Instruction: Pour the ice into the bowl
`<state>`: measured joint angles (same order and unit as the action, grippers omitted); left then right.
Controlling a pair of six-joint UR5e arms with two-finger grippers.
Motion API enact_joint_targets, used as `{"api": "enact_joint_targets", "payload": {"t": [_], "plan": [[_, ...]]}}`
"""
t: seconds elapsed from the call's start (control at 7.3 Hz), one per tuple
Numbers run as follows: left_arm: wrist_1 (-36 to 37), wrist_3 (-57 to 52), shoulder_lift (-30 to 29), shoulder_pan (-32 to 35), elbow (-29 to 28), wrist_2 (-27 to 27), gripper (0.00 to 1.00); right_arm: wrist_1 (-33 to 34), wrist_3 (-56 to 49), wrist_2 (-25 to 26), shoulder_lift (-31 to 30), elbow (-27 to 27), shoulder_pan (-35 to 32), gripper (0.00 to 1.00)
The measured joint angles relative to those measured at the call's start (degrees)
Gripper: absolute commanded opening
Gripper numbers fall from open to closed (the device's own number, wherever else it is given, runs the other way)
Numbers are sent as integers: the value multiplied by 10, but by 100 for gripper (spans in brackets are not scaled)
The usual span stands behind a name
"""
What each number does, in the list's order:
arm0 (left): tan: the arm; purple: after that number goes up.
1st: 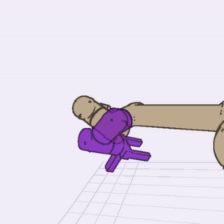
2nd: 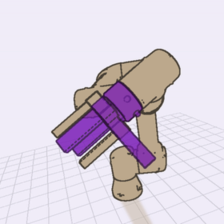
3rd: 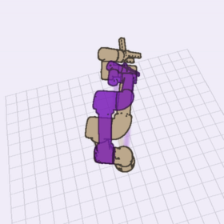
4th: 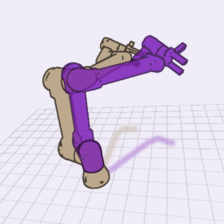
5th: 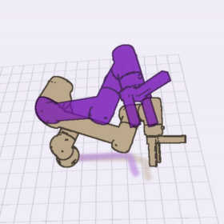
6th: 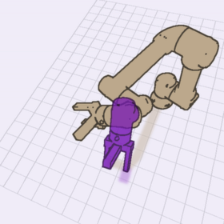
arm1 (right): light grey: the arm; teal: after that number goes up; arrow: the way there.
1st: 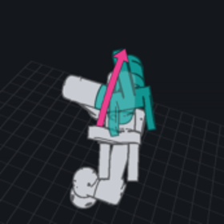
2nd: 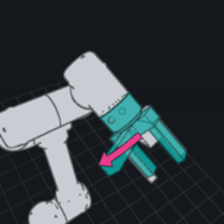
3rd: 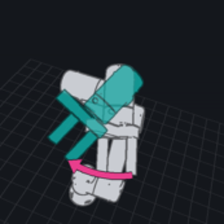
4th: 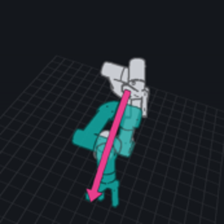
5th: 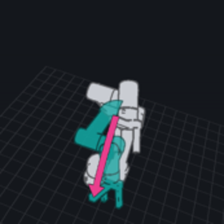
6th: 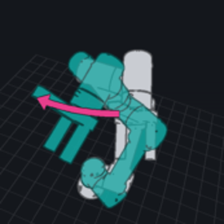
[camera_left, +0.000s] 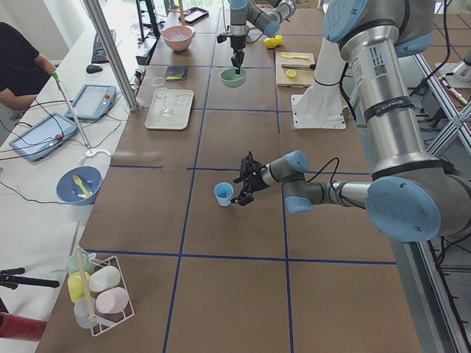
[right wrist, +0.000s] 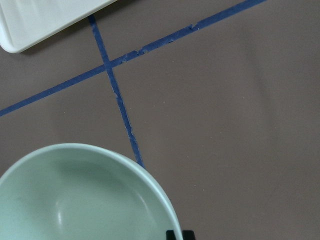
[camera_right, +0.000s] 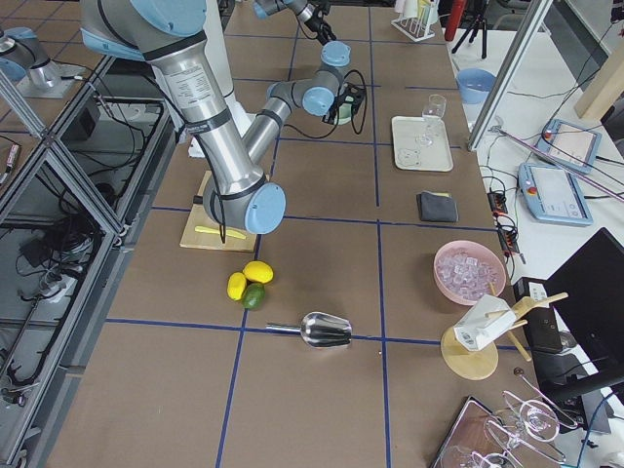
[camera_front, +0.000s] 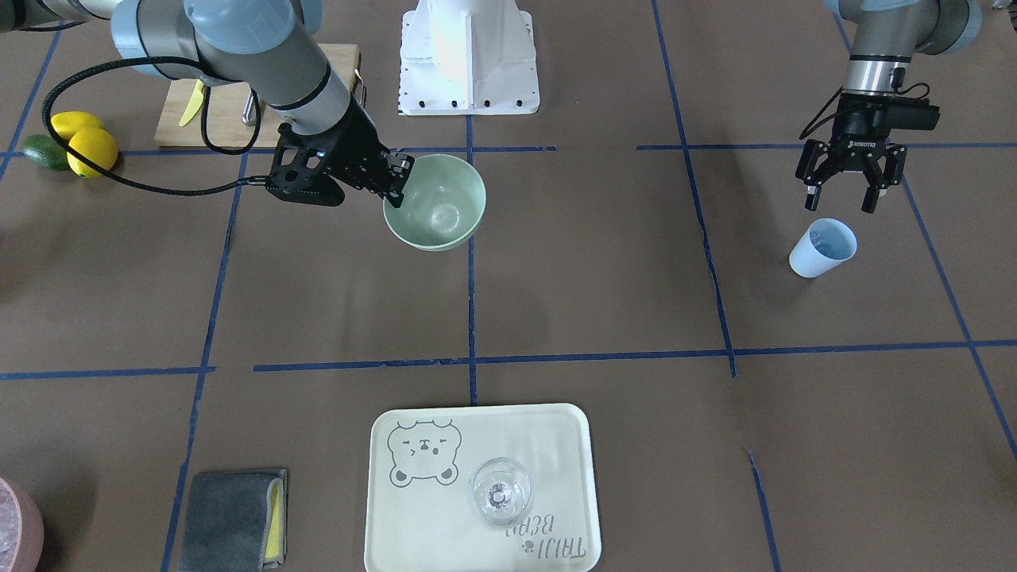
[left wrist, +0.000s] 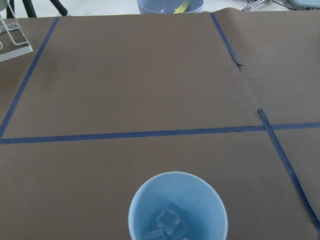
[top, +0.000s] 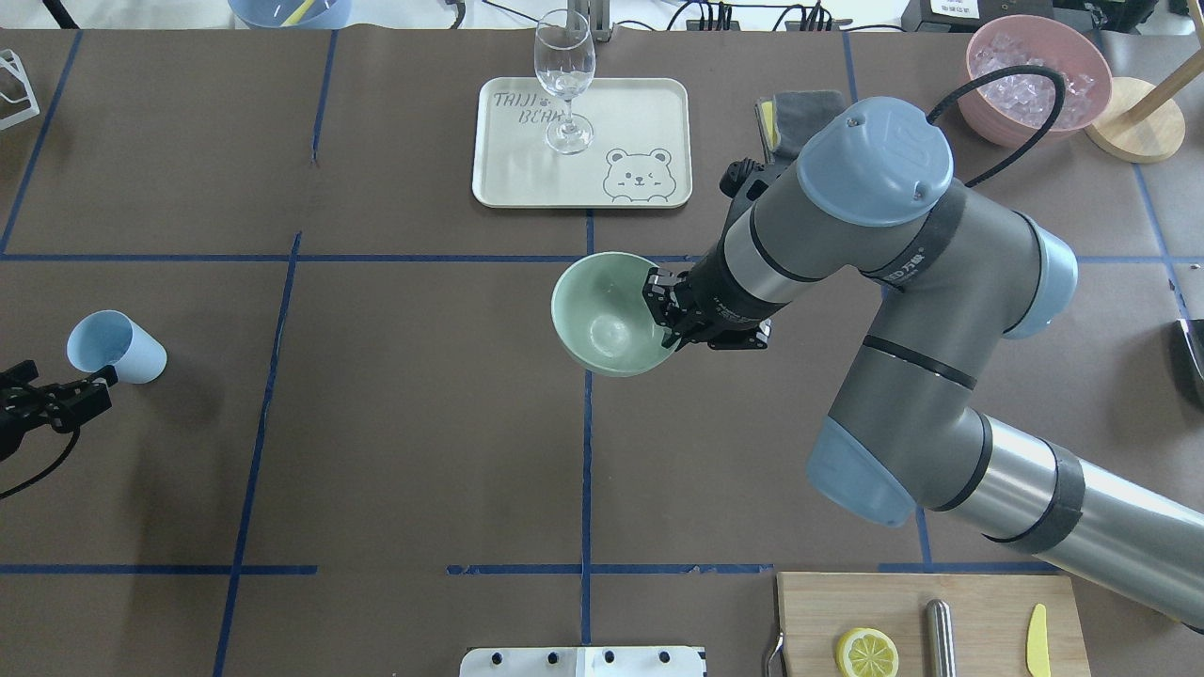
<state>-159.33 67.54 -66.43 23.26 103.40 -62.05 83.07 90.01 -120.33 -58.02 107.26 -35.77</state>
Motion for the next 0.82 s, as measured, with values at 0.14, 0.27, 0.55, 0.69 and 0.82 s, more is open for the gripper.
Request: {"api": "enact_joint_targets", "payload": {"t": [0.14,0.27,0.55,0.69,0.82], "plan": [[-5,10,-9,-14,-13,26,99,0,4,6,3,-1,7,0],[-7,15,-27,-21,-34,50,99,1,11,10,7,-1,13,0],[-8,16,-68,-25,-77,96,99,1,24,32,26,-13,34,0],[-8,15,-83,-25,-89,111,99,1,30,46,38,-24,47,0],[-8,14,-92,-25,-96,119,99,1,34,60,54,-42,61,0]]}}
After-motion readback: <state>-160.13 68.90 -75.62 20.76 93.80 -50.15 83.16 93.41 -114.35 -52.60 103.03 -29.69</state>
